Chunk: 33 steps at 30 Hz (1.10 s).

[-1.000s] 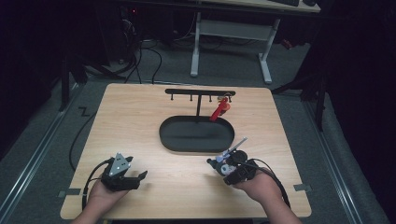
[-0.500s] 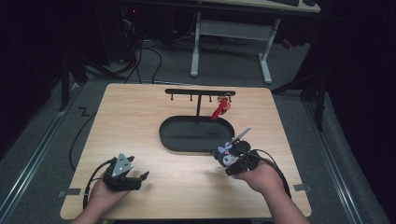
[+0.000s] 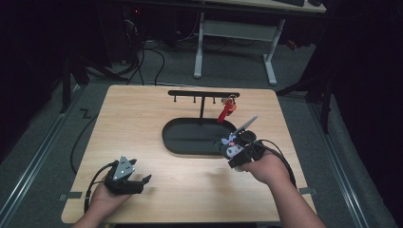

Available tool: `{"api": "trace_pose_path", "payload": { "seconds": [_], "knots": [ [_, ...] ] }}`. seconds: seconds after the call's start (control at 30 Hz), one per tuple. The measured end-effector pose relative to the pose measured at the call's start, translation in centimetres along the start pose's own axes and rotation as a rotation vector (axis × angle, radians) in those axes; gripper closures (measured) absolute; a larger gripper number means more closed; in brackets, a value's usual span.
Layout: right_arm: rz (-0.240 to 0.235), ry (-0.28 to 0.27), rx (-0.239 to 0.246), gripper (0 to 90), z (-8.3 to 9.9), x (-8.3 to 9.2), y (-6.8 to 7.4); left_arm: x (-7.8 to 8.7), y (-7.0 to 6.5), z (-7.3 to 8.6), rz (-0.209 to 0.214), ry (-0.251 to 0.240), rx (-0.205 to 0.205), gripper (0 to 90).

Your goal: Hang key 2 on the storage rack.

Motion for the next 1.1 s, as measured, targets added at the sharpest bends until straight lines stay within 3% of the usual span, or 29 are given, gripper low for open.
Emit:
{"api": "trace_pose_path", "payload": {
  "seconds": [0.1, 0.23, 0.5, 1.1],
  "knots": [
    [-0.023, -0.006, -0.002, 49.7, -0.6, 0.4, 0.3, 0.3, 0.5, 0.2, -0.006, 0.002, 0.009, 20.0],
    [-0.018, 0.001, 0.006, 49.7, -1.2, 0.6, 0.1, 0.3, 0.9, 0.0, -0.013, -0.012, 0.027, 20.1],
    [-0.029, -0.011, -0.021, 49.6, -3.2, 1.3, -0.1, 0.3, 0.7, 0.2, -0.012, -0.002, 0.015, 20.0],
    [-0.003, -0.019, -0.009, 49.2, -6.8, 3.2, -0.1, 1.1, 1.3, 1.0, -0.022, 0.009, 0.036, 18.1]
  ]
}}
Point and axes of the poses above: each handheld gripper's, and its own axes: x roughly backward along the jaws, z roughly out of its underside, y roughly to its left, the point moved 8 cm from there along -x, roughly forward along the jaws, and after that the axes turned 3 degrees about -z, right-handed, at the moved point
